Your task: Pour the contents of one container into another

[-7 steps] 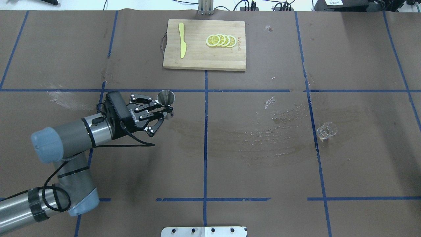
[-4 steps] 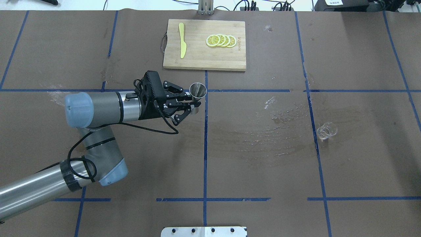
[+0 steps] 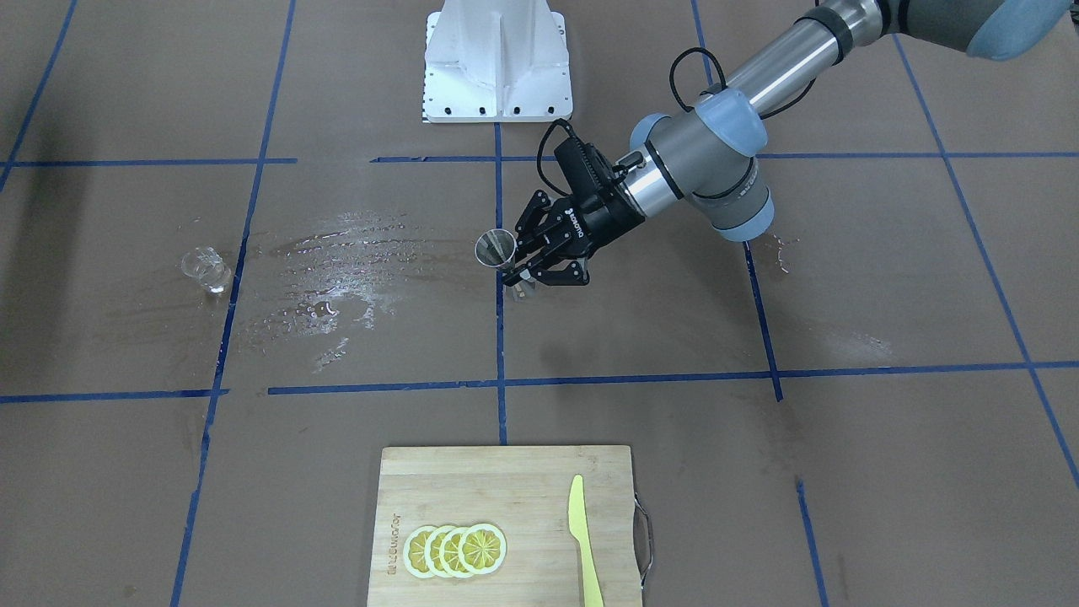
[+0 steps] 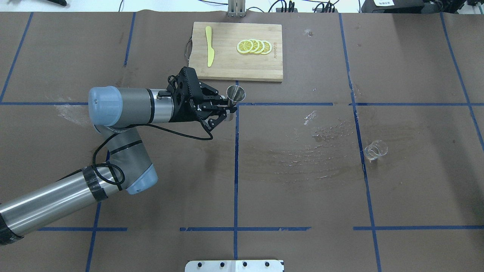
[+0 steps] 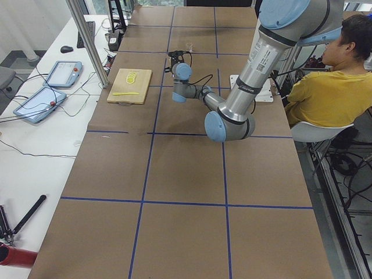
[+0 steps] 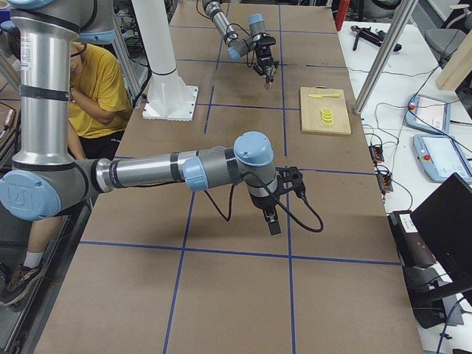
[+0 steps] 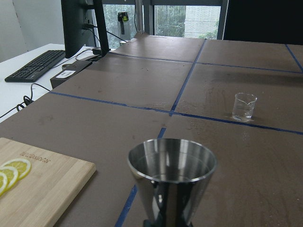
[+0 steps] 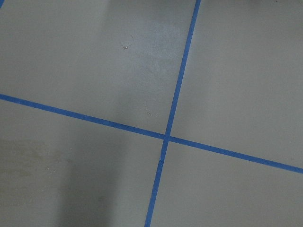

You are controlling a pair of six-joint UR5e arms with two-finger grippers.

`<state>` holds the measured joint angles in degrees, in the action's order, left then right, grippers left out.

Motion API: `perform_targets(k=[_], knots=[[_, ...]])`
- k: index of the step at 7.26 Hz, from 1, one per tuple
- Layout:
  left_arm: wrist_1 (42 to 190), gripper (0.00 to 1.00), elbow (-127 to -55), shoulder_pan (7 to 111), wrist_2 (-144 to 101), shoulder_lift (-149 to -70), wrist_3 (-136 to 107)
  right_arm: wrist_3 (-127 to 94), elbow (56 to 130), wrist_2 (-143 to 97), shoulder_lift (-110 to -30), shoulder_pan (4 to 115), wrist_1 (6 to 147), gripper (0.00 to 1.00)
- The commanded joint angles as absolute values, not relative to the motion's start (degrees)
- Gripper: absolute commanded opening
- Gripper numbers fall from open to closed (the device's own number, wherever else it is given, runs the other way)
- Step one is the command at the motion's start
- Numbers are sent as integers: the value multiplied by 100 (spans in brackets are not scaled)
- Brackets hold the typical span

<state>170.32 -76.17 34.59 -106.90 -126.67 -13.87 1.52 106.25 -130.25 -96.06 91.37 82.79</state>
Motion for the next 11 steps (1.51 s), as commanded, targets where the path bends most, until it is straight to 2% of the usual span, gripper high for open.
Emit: perform_targets(k=[1, 4, 6, 9, 11], knots=[[17077, 0, -7603, 3463, -10688, -12700, -1327, -865, 10975, -13348, -9615, 9054, 8270, 100], [17077, 0, -7603, 3463, -10679, -12691, -1327, -2633, 12029, -13386, -9624, 7880, 8253, 100], [17077, 0, -7603, 3463, -10670, -12674, -1327, -3456, 12120, -12905, -9938, 7263, 6907, 100], [17077, 0, -7603, 3472, -10661, -12656, -1327, -4683, 12155, -11244, -10063, 5848, 6207, 100], [17077, 0, -7603, 3472, -10661, -12656, -1327, -5497, 12217, -10236, -10492, 5119, 5314, 100]])
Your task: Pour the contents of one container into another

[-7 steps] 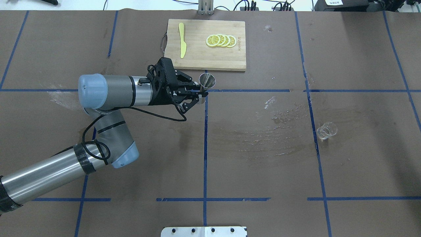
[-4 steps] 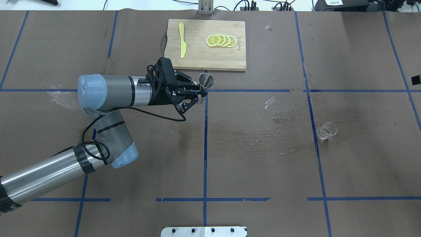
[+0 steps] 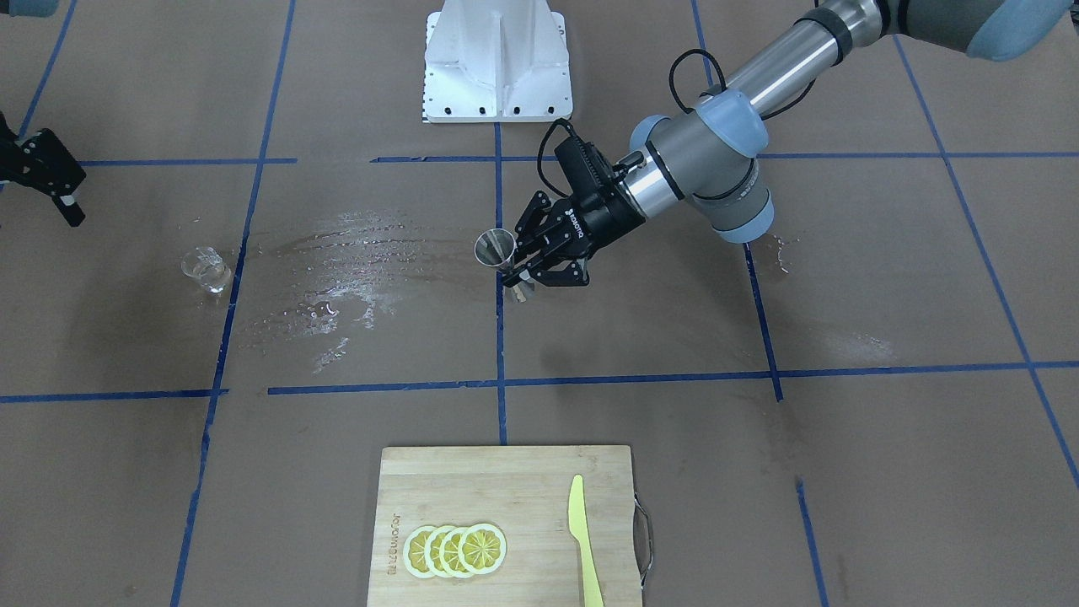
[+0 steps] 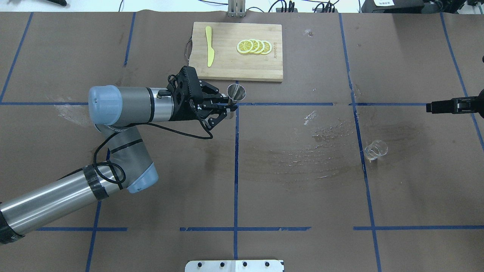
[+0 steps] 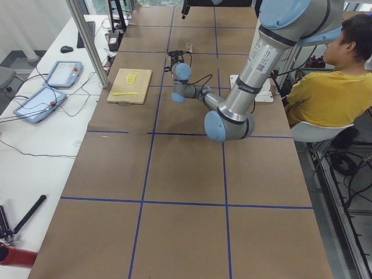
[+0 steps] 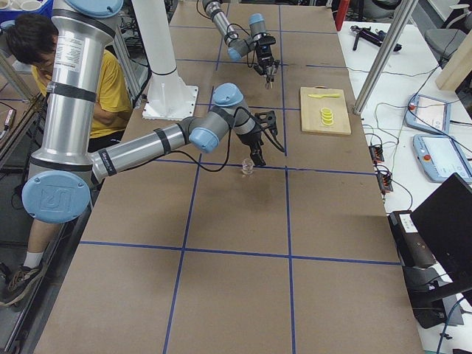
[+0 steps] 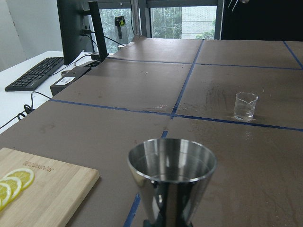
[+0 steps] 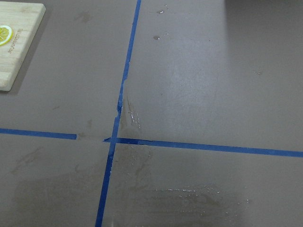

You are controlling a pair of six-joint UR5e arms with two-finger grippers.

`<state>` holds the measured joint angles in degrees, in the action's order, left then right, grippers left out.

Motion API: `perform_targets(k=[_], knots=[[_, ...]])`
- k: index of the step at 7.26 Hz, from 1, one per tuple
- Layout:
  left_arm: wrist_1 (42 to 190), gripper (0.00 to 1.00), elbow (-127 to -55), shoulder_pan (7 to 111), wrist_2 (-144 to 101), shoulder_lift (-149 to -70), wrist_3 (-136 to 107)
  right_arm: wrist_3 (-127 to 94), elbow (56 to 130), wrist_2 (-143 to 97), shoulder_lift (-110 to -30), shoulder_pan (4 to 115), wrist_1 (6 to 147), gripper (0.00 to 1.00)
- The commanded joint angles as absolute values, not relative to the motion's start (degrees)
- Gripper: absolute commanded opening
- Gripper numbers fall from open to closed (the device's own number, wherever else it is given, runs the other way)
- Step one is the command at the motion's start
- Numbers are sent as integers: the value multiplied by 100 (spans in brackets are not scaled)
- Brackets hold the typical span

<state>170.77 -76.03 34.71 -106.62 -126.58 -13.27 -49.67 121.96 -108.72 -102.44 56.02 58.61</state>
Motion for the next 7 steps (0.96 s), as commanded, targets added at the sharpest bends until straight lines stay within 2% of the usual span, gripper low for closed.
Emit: perform_targets(k=[1, 4, 5, 7], knots=[[17068, 0, -7603, 3472, -10661, -12639, -1327, -5980, 12217, -9421, -10659, 4550, 4874, 100], [17068, 0, -7603, 3472, -10661, -12639, -1318, -6766, 12147, -6434, -10749, 2651, 4781, 99], [17068, 0, -7611, 3472, -10661, -12621, -1318, -7029, 11920, -5459, -10732, 2097, 4781, 100], [17068, 0, -7611, 3480, -10652, -12612, -1318, -7241, 11559, -4452, -10670, 1576, 4755, 100]])
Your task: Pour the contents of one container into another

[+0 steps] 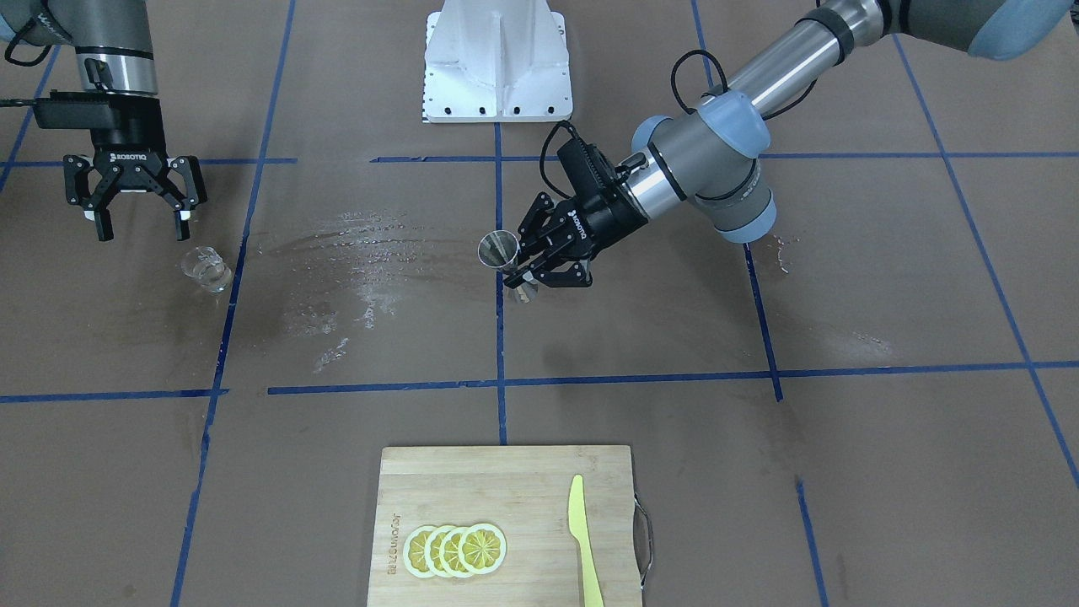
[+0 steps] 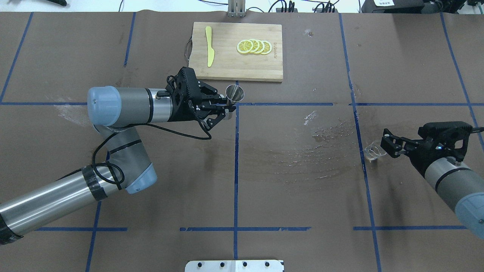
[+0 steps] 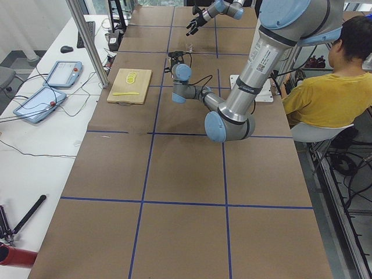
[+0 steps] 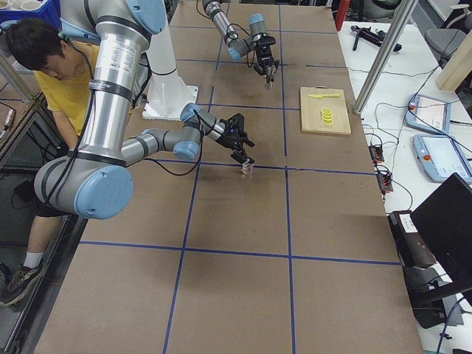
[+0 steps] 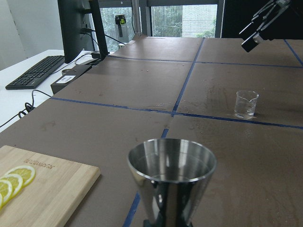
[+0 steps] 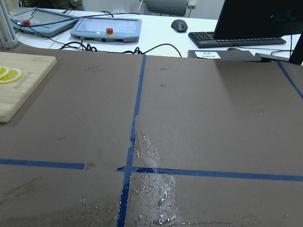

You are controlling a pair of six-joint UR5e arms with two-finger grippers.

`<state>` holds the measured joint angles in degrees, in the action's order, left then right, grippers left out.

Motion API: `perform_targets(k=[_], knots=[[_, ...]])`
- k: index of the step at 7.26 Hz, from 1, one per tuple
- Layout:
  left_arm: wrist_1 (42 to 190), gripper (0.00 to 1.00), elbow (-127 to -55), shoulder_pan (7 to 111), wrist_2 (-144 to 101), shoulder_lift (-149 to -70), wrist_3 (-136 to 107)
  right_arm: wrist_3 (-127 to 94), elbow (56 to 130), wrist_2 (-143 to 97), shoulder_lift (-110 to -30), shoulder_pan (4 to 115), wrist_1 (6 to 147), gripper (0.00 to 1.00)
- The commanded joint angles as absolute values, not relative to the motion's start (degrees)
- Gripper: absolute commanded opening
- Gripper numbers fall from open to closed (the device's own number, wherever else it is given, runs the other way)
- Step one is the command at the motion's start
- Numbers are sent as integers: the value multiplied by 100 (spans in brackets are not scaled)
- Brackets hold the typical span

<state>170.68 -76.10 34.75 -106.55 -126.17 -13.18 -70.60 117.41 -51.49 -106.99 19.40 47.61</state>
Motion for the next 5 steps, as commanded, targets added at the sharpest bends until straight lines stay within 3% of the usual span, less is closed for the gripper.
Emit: perform_targets(k=[1, 5], knots=[[17068, 0, -7611, 3480, -10652, -12612, -1318, -7303, 11418, -3995, -10557, 1321, 4746, 100], [17077, 0, -7611, 3480, -10652, -12577, -1318, -7374, 10469, -3139, -10064, 976, 4588, 100]])
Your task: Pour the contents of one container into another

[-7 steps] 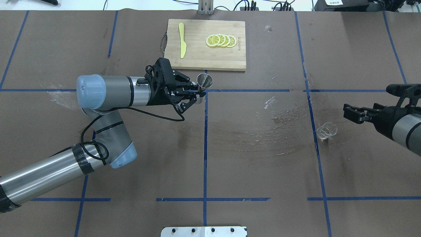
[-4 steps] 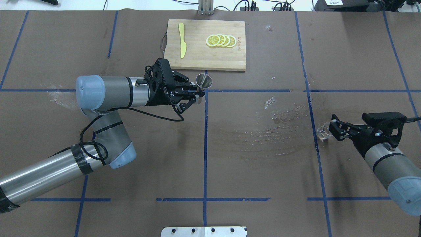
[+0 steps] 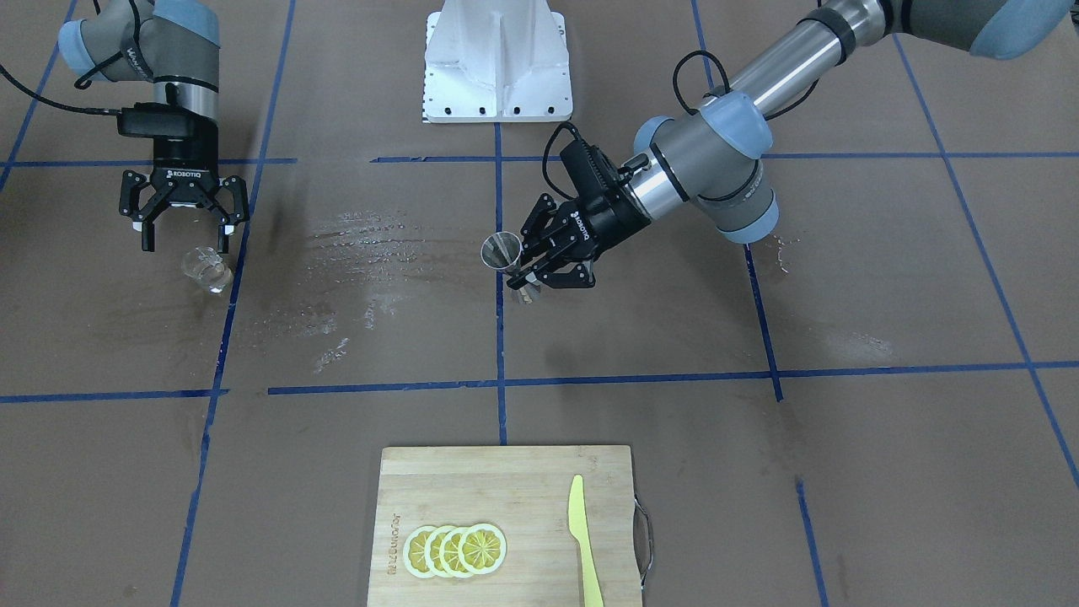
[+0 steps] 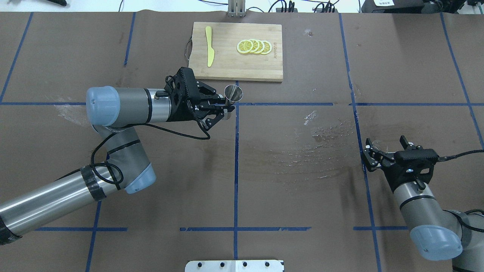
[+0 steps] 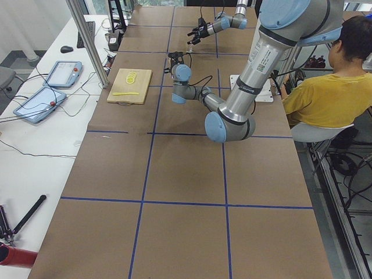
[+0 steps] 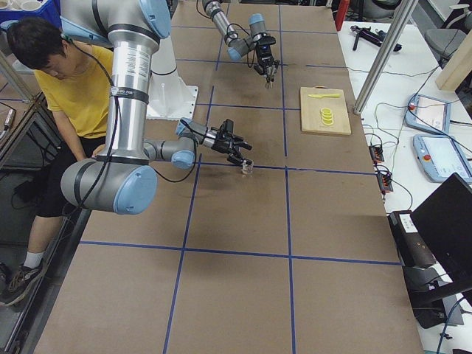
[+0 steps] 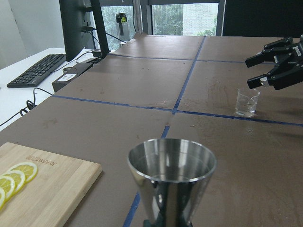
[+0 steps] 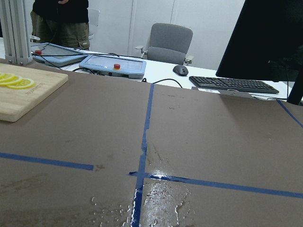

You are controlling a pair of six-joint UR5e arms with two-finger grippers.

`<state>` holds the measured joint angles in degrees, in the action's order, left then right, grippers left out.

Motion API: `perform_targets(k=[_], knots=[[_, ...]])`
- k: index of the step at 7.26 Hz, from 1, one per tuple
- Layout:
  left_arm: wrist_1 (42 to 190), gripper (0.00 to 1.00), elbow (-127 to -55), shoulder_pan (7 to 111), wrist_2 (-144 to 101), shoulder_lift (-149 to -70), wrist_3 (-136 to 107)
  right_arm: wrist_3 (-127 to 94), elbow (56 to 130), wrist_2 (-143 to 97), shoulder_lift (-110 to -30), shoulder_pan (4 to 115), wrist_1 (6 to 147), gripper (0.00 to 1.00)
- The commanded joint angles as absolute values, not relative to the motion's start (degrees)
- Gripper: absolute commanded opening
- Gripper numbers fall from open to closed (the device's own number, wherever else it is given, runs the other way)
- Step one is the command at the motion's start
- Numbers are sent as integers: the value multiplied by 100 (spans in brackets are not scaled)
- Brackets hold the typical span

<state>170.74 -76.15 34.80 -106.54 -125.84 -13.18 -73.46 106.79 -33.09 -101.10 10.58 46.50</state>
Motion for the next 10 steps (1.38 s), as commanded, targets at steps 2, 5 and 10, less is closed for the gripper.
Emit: perform_targets(k=[2, 5, 10], knots=[[17077, 0, -7620, 3480, -10652, -12577, -1318, -7383, 10310, -3094, -10037, 932, 4588, 100], [17077, 0, -7620, 3480, -10626, -12577, -1318, -7558, 9775, -2997, -9642, 923, 4579, 100], [17077, 0, -7620, 3489, -10626, -12577, -1318, -7874, 9589, -2997, -9633, 870, 4579, 93]])
